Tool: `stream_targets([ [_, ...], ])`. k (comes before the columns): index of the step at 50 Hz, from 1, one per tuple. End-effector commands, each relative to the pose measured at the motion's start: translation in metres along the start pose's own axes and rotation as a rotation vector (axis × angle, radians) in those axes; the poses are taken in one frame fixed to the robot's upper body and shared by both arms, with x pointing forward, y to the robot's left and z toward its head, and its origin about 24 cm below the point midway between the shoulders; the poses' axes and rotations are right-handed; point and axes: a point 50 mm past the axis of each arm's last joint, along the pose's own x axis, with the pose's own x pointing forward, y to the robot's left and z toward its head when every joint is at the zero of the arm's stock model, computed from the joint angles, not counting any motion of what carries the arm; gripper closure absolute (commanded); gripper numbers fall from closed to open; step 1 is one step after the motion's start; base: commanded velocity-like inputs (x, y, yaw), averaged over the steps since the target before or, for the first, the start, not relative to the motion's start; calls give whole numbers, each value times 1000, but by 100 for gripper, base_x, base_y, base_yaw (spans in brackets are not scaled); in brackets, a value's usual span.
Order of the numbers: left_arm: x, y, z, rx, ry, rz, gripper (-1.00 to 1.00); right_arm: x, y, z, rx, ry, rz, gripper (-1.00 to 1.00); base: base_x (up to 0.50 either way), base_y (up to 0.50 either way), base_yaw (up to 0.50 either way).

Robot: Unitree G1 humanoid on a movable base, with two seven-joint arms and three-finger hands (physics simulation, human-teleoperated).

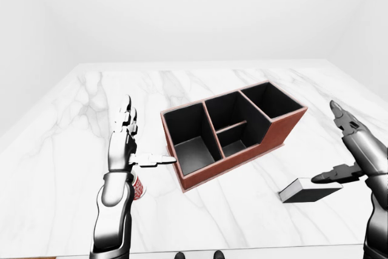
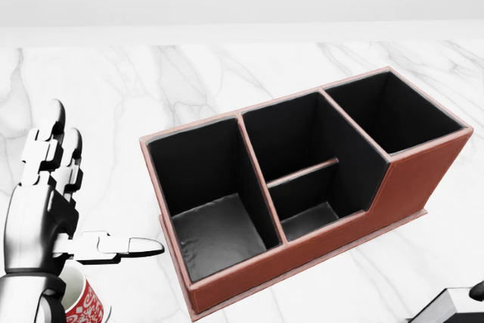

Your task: Pick up the book and place it in the back compartment of the caddy.

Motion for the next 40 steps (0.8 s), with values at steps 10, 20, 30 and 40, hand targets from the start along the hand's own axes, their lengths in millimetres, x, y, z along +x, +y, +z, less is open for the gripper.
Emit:
stream_targets([
  [10,0,0,-1,2,4,0,-100,1,12,-20,-10,94,39,-100,0,0,0],
  [20,1,0,-3,2,11,0,-100,3,17,-31,-10,141,53,-100,0,0,0],
  [30,1,0,-3,3,13,0,-100,7,25,-40,-14,178,66,-100,0,0,0],
  [40,0,0,-4,3,16,0,-100,8,27,-45,-23,200,73,-100,0,0,0],
])
